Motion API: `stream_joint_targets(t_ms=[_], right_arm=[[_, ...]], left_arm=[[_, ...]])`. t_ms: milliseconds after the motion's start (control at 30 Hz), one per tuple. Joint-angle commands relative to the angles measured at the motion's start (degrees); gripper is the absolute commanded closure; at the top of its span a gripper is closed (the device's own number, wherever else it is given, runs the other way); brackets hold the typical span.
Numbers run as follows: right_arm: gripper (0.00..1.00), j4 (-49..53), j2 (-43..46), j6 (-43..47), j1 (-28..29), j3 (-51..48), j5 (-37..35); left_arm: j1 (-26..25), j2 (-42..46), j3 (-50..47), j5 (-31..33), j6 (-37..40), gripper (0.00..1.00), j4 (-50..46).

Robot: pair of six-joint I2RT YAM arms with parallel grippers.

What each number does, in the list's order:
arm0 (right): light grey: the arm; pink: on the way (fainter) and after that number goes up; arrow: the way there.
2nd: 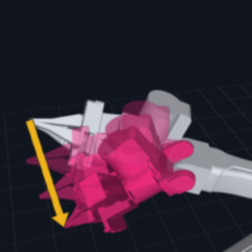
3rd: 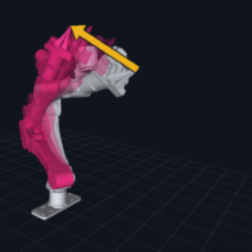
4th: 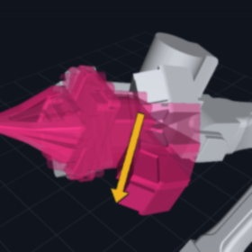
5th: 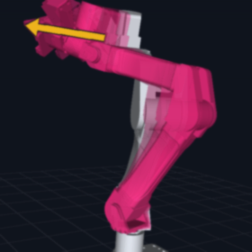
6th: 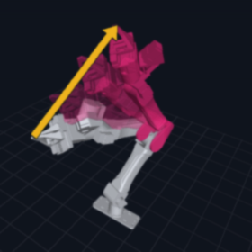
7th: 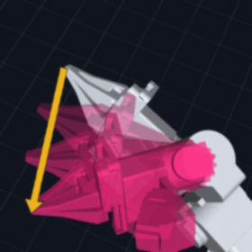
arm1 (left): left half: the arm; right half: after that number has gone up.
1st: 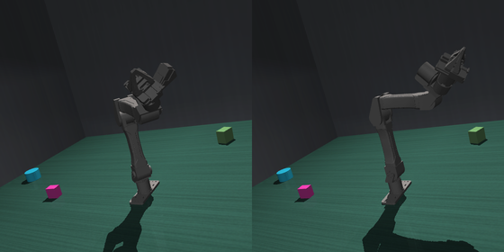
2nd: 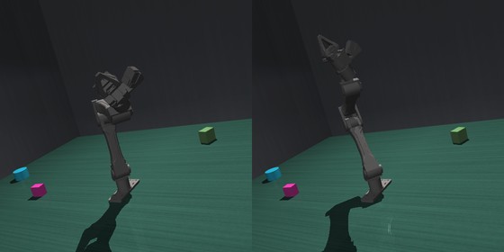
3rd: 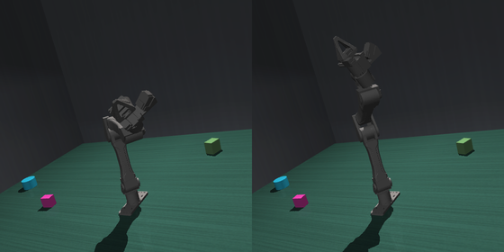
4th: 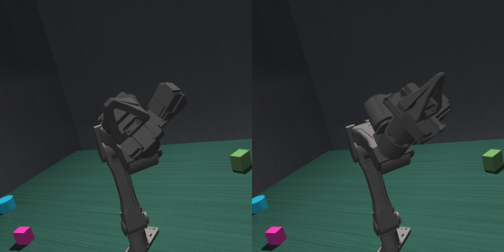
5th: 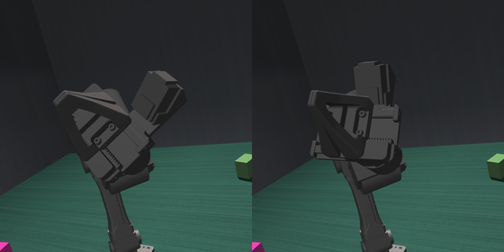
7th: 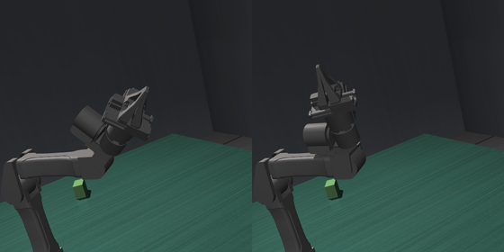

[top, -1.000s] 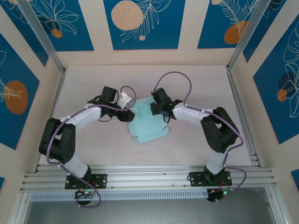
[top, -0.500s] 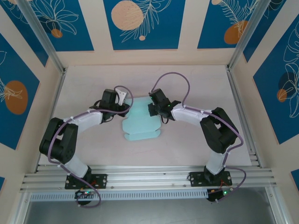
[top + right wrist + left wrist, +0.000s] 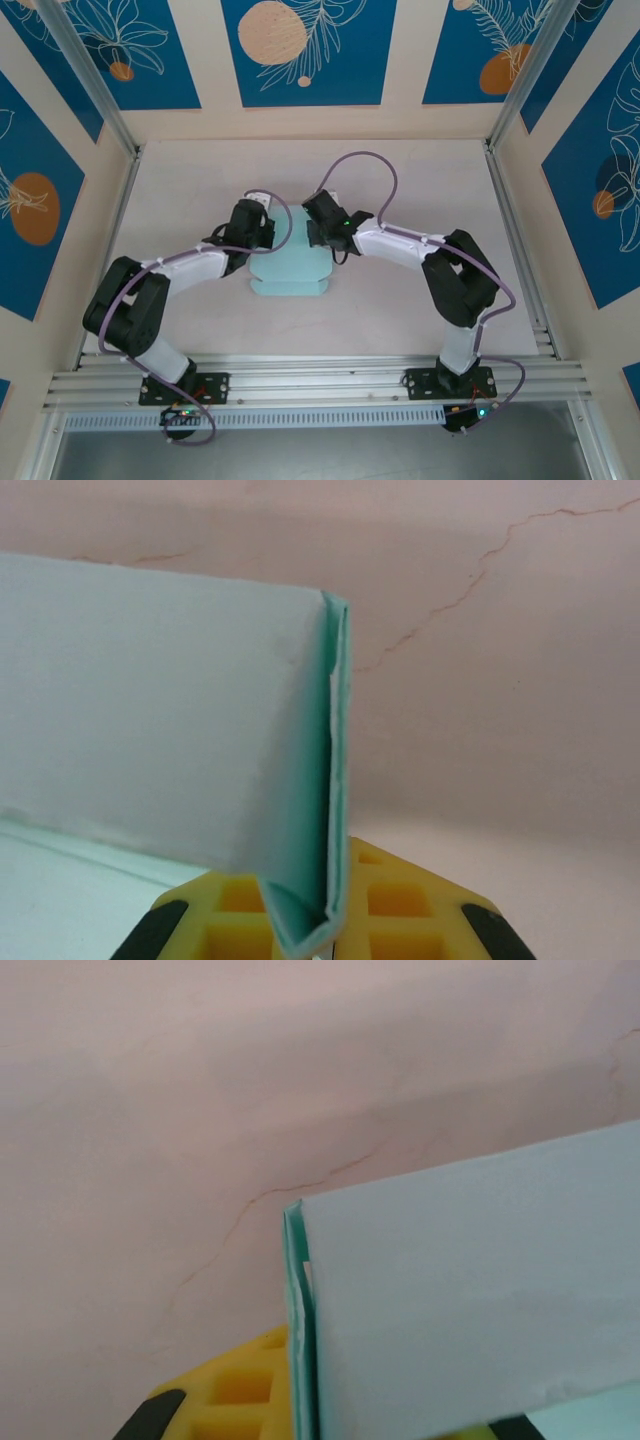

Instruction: Fold the paper box

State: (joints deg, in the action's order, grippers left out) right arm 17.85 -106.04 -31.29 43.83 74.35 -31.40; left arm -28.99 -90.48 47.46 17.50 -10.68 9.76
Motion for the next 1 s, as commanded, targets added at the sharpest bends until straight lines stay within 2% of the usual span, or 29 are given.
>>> stream_joint_targets(t_ms=[0, 133, 233, 433, 600, 733, 967], right_arm=[[0.98, 7.60, -1.82, -4.88, 1.51, 3.64, -5.43], [0.99, 13.84, -4.78, -7.36, 2.79, 7.72, -11.53], [0.99, 17.31, -6.97, -8.64, 2.84, 10.35, -14.64], [1.00, 21.25, -12.14, -8.76, 2.02, 15.07, -19.35], [1.00, 29.78, -16.74, -11.98, 0.77, 19.70, -25.71], [1.00, 32.97, -17.90, -13.30, 0.75, 20.64, -28.06], [1.00, 31.23, -17.30, -9.68, 1.76, 21.50, -21.44]], left_arm=[[-0.92, 1.48, -0.19, 12.76, -5.06, 1.00, -1.14], [-1.15, 2.78, -1.14, 20.56, -11.80, 1.00, -3.24], [-1.15, 3.58, -0.42, 23.62, -15.29, 1.00, -6.67], [-1.07, 6.00, -0.26, 22.00, -19.69, 1.00, -9.10], [-0.25, 6.65, -0.15, 25.17, -21.26, 1.00, -11.41], [1.61, 5.71, -0.40, 22.85, -22.96, 1.00, -10.80], [1.76, 4.44, -1.13, 13.61, -22.56, 1.00, -5.68]])
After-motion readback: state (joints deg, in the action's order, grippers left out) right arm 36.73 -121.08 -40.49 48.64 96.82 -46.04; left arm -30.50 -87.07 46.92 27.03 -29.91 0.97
